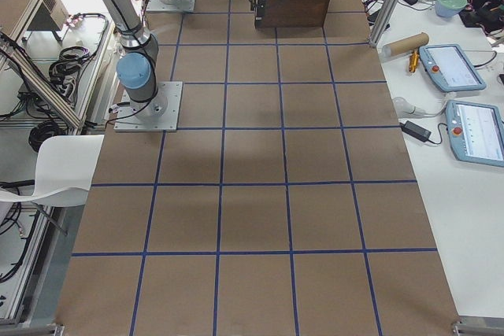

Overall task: Open drawer and put corn inside
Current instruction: 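Move the left gripper down to the white drawer handle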

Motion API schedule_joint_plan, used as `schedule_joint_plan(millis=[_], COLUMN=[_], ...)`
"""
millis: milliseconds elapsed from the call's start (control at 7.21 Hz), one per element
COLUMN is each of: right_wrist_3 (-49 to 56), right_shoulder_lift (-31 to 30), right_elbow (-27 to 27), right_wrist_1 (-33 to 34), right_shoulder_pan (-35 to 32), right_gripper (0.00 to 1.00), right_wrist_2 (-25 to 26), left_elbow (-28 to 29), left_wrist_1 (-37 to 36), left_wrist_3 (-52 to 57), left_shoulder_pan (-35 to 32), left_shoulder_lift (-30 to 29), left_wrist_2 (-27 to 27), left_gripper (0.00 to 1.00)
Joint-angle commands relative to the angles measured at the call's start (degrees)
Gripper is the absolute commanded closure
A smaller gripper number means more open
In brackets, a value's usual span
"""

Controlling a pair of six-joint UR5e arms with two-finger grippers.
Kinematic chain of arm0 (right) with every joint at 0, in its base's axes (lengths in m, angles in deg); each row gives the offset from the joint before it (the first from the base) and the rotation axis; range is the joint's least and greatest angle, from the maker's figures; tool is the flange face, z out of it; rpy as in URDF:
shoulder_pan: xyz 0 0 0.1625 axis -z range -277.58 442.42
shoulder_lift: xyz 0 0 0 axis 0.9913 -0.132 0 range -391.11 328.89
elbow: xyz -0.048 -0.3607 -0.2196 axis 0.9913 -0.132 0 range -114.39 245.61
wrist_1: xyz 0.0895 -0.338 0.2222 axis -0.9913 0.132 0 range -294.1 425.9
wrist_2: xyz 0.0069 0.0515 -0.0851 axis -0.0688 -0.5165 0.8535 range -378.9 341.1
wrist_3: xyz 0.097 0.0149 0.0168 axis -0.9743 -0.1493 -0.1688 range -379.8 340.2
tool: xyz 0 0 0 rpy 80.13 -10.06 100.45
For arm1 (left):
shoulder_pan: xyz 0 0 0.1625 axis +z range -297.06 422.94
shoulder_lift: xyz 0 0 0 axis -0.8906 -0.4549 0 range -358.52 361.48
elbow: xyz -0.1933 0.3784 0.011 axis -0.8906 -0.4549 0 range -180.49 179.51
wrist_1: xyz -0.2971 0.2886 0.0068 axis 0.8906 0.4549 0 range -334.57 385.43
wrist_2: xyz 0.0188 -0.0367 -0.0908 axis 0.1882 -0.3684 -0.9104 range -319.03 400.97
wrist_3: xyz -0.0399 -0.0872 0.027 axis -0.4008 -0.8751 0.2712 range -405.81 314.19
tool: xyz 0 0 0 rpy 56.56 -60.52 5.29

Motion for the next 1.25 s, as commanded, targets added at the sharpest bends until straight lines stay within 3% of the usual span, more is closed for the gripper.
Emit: schedule_joint_plan(millis=[0, 277, 1109], right_wrist_3=[0.00, 0.00, 0.00], right_shoulder_lift=[-0.02, -0.02, -0.02], right_elbow=[0.00, 0.00, 0.00], right_wrist_1=[0.00, 0.00, 0.00], right_shoulder_pan=[0.00, 0.00, 0.00], right_gripper=[0.00, 0.00, 0.00], right_wrist_2=[-0.02, -0.02, -0.02], left_elbow=[-0.92, -1.71, -1.54], left_wrist_1=[-0.29, -0.29, -6.16], left_wrist_3=[0.13, -0.74, -6.37], left_shoulder_pan=[-0.05, -0.32, -4.44], left_shoulder_lift=[-2.57, -3.71, -8.46], left_wrist_2=[-9.20, -13.07, -12.47], left_gripper=[0.00, 0.00, 0.00])
